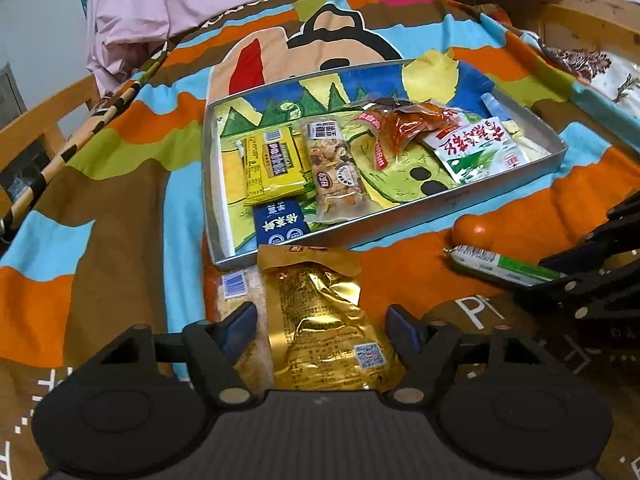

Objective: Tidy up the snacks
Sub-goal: 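Close right tool on the green sausage stick and lift it, then close left tool on the gold pouch and lift it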

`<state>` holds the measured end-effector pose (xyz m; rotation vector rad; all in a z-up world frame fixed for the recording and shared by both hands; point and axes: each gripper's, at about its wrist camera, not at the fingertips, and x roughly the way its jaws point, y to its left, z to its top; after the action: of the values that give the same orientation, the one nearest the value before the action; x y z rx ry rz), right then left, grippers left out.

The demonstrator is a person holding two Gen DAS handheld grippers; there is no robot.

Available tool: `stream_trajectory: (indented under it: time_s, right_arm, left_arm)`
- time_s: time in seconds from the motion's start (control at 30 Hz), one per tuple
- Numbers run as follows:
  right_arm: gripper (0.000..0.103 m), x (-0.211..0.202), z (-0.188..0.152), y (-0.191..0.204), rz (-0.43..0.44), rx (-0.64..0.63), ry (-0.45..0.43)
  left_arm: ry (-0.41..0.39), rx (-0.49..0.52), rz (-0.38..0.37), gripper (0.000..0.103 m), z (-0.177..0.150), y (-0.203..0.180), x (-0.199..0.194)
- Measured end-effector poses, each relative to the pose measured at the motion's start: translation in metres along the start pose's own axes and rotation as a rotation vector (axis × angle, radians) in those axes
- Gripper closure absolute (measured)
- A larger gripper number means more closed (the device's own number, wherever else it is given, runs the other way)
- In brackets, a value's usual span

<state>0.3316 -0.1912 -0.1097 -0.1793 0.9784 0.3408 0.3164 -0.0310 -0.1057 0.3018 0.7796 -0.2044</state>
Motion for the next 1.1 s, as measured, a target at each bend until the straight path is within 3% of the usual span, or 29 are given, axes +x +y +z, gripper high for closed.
stream_trajectory:
  time_s: [0.07,0.23,0.63,0.77,0.83,0.93,1.03,1.1]
  right_arm:
    - [0.076,-0.001,-0.001,0.002,-0.006,-0.004,-0.002]
    - [0.076,-0.003,-0.003,0.004,-0.013,-0.010,-0.006]
    - [0.078,-0.023,-0.024,0.009,-0.004,0.019,-0.011]
    - [0.072,-0.020,-0.028,0.007,0.011,-0.002,-0.052]
    - [0.065,-0.017,-0.029,0.006,0.021,-0.024,-0.078]
    - [0.066,-0.012,-0.029,0.001,0.041,0.005,-0.086]
    - [0.080,-0.016,-0.029,-0.001,0.043,0.038,-0.083]
    - [0.080,-0.020,-0.032,0.000,0.032,0.047,-0.084]
  left_arm:
    - [-0.001,0.020,0.022,0.037,-0.001,-0.003,-0.001]
    - [-0.001,0.028,0.017,0.037,-0.001,-0.005,-0.004]
    - [0.014,0.044,-0.084,0.037,-0.009,-0.018,-0.026]
    - [-0.005,0.040,-0.107,0.026,-0.005,-0.016,-0.021]
    - [-0.006,0.047,-0.108,0.023,-0.003,-0.015,-0.013]
    - [-0.003,0.061,-0.099,0.023,-0.004,-0.014,-0.007]
    - [-0.001,0.054,-0.075,0.035,-0.003,-0.013,-0.010]
    - [0.002,0.045,-0.086,0.039,-0.003,-0.012,-0.014]
